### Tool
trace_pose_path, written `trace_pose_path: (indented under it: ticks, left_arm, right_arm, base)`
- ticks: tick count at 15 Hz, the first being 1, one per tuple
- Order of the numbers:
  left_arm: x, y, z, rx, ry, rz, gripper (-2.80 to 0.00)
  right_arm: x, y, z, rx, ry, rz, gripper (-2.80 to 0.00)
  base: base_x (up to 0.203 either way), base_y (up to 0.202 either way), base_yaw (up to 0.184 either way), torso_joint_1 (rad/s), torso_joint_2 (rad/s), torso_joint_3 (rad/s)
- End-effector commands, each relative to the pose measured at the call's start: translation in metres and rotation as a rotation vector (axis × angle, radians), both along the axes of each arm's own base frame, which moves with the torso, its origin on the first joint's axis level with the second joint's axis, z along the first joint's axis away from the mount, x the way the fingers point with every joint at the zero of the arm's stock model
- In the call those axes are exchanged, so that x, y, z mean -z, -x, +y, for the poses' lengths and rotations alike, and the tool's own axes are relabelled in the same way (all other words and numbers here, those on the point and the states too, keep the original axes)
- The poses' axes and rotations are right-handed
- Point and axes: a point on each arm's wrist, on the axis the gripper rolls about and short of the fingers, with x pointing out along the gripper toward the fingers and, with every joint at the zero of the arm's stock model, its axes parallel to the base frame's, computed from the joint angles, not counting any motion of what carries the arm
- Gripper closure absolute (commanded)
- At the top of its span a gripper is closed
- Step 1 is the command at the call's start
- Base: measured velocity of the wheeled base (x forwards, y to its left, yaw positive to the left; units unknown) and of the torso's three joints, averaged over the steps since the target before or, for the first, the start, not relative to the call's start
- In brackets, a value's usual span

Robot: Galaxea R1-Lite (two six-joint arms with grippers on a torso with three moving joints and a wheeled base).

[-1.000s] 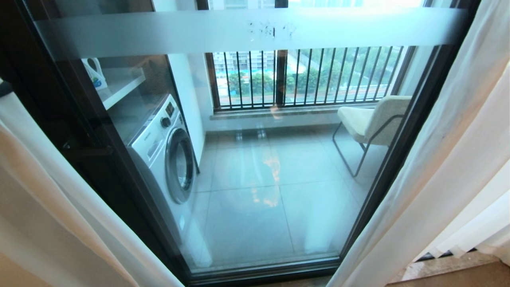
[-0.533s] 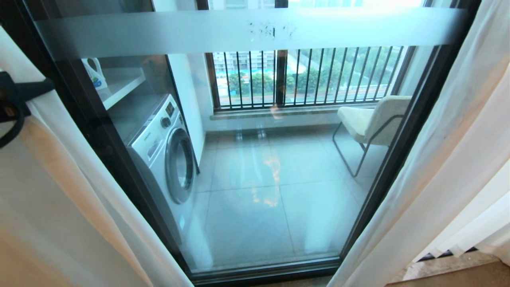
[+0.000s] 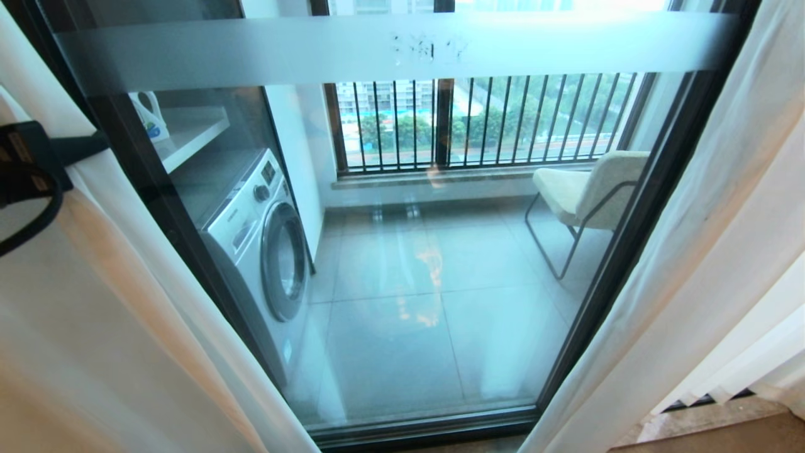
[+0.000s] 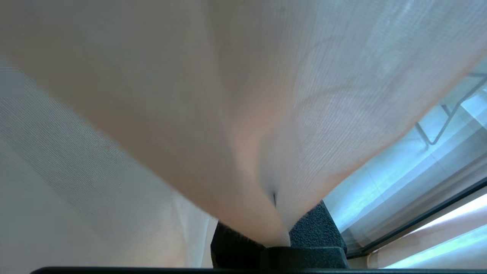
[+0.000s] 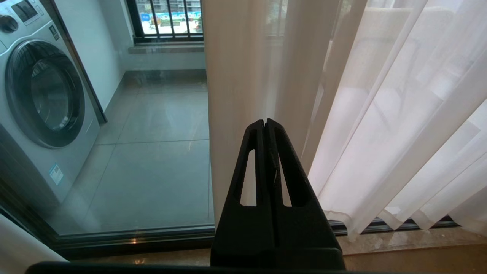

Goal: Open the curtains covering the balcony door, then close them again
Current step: Close the inner curtains on both sides

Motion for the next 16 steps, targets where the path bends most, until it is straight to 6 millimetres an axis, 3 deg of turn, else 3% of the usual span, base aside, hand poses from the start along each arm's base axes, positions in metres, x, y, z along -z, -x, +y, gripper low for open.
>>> trace_pose_path:
  ticks: [1,16]
  left_arm:
    - [0.002,0.0,0.0,0.0,0.001,0.007,0.0]
    - [0.013,0.007,0.0,-0.006,0.004,0.033,0.0]
  right_arm:
    - [0.0,0.0,0.0,-0.001,0.001,-0.001,0.0]
    - [0.0,0.0,0.0,-0.001,0.001,-0.001,0.0]
  base:
    - [0.0,0.0,0.0,0.0,0.0,0.0]
    - [0.0,0.0,0.0,0.0,0.0,0.0]
